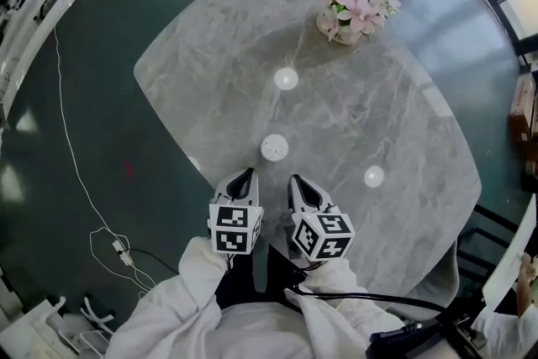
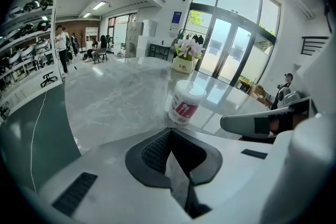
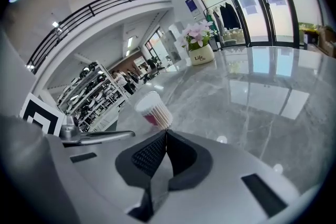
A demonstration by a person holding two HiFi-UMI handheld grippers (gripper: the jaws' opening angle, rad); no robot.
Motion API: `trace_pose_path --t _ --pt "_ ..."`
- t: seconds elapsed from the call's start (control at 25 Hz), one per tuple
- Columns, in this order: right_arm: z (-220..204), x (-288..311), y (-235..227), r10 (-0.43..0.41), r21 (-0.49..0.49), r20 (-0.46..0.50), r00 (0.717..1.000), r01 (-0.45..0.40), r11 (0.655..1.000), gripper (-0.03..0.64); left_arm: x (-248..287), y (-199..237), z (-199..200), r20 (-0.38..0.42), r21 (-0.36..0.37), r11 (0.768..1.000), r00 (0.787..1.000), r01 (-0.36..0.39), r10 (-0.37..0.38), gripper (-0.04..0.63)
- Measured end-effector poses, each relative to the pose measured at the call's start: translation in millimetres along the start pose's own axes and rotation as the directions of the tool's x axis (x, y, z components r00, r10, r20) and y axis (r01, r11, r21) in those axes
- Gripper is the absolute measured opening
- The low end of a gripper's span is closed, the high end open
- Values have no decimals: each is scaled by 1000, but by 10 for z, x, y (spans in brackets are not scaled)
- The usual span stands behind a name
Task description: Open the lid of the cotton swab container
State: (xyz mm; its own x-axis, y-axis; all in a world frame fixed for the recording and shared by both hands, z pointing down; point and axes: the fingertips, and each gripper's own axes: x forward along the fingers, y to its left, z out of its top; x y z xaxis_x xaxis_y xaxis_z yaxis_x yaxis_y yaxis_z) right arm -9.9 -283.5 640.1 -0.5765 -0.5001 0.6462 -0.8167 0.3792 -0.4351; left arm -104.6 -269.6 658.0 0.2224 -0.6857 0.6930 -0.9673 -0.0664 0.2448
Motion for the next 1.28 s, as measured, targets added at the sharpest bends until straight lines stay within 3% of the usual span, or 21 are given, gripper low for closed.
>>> trace_pose_path --t 0.32,0.72,1.28 --pt "70 115 125 80 -92 -6 997 -80 993 63 29 25 -10 2 -12 1000 1000 -13 13 -5" --pt "158 234 136 103 -144 13 995 -100 984 64 49 119 -9 12 -23 999 999 -42 42 -5" --pt "170 435 210 146 -235 -31 989 -149 961 215 56 218 -59 13 -53 996 997 -78 79 -5"
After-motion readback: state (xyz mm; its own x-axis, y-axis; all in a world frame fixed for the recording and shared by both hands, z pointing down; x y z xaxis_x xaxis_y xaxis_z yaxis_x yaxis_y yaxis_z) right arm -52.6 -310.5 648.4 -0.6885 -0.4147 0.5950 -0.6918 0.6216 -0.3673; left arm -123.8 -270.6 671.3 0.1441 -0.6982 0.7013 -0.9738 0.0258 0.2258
